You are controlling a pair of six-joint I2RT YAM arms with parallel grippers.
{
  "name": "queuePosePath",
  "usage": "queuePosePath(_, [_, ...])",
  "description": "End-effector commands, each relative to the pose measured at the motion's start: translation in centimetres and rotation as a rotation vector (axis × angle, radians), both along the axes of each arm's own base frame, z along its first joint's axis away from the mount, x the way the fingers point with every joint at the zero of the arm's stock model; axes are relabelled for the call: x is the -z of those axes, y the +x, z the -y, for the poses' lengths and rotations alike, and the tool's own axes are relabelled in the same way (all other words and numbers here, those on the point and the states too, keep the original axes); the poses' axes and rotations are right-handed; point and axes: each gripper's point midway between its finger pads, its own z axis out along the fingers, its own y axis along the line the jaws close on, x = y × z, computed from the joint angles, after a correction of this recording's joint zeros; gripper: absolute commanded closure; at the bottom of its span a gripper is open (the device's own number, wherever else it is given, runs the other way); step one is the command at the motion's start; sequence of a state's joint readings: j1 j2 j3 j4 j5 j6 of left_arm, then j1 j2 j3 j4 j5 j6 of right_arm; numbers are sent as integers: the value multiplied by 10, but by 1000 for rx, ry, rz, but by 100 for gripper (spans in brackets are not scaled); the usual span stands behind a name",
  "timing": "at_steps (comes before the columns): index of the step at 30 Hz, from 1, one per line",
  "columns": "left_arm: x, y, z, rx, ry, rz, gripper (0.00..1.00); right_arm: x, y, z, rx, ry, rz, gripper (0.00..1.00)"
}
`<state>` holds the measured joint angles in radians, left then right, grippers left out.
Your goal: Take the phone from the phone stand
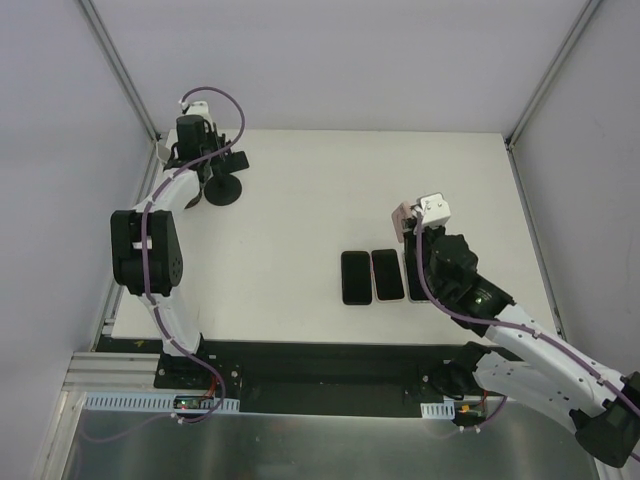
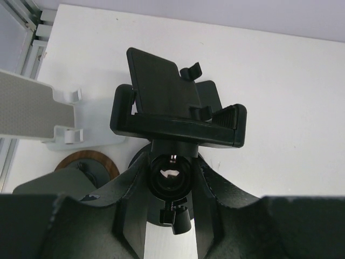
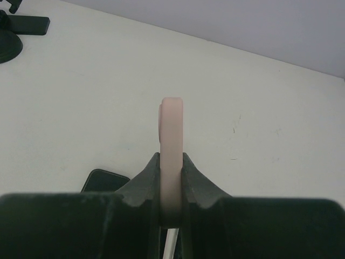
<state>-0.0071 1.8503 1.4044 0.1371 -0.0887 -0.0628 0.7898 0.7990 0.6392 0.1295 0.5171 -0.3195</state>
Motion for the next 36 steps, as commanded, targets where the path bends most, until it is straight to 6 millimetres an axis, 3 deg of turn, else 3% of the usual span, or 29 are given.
queuePosePath(1, [-40, 23, -16, -18, 44, 114, 83, -28, -3, 11, 37, 56, 70, 99])
queuePosePath(2, [-41, 23, -14, -3, 37, 115, 71, -27, -4, 13, 39, 52, 65, 99])
queuePosePath(5, [-46, 17, -4, 39, 9, 121, 55, -30, -6, 15, 43, 63, 61, 99])
queuePosePath(6, [-59, 11, 0, 58, -3, 143, 45, -31, -6, 14, 42, 69, 59, 99])
queuePosePath(8, [-64, 0, 7, 73, -16, 147, 34, -32, -7, 15, 47, 79, 48, 99])
queuePosePath(9, [-85, -10, 9, 77, -16, 183, 27, -31, -7, 15, 48, 80, 40, 99])
queuePosePath(10, [-92, -16, 9, 77, -12, 197, 23, -31, -7, 15, 50, 87, 35, 99])
queuePosePath(11, [-91, -25, 24, 108, -10, 192, 21, -30, -8, 13, 52, 105, 21, 99])
queuePosePath(12, [-112, -37, 29, 116, -4, 233, 17, -30, -8, 14, 60, 120, 14, 99])
queuePosePath(13, [-110, -46, 33, 122, 4, 224, 11, -28, -7, 13, 67, 132, 1, 99])
queuePosePath(14, [-128, -60, 48, 149, 7, 261, 8, -29, -7, 12, 76, 167, -14, 99])
queuePosePath(15, [-134, -69, 56, 161, 10, 270, 6, -28, -7, 10, 74, 181, -26, 99])
queuePosePath(16, [-127, -79, 61, 159, 29, 251, 2, -27, -7, 9, 78, 191, -40, 99])
queuePosePath(17, [-143, -96, 82, 195, 25, 289, 1, -21, -7, 6, 74, 190, -75, 99])
queuePosePath(18, [-146, -106, 92, 216, 46, 300, 1, -26, -6, 3, 78, 234, -88, 99])
queuePosePath(19, [-136, -117, 98, 221, 69, 283, 1, -25, -7, 2, 78, 249, -108, 99])
queuePosePath(20, [-148, -135, 120, 269, 64, 318, 1, -24, -6, -3, 63, 257, -126, 99])
queuePosePath(21, [-147, -144, 129, 288, 61, 321, 1, -32, -5, -6, 72, 326, -139, 99])
queuePosePath(22, [-136, -154, 138, 312, 63, 305, 1, -29, -5, -5, 81, 335, -163, 99])
queuePosePath(23, [-141, -166, 144, 317, 64, 324, 1, -27, -5, -8, 81, 349, -186, 99])
queuePosePath(24, [-138, -180, 168, 378, 63, 323, 1, -35, -2, -7, 88, 379, -189, 99])
queuePosePath(26, [-128, -197, 184, 411, 111, 317, 1, -34, -4, -11, 80, 433, -239, 99])
queuePosePath(27, [-124, -213, 209, 479, 118, 319, 1, -34, -1, -9, 94, 455, -254, 99])
queuePosePath(30, [-110, -234, 239, 550, 144, 302, 1, -39, 0, -8, 100, 543, -294, 99])
queuePosePath(32, [-100, -255, 274, 642, 145, 295, 1, -43, -1, -11, 88, 593, -322, 99])
queuePosePath(34, [-102, -274, 304, 715, 153, 324, 1, -43, -1, -13, 83, 627, -345, 99])
queuePosePath(36, [-90, -281, 328, 761, 198, 313, 1, -42, -3, -19, 67, 680, -382, 99])
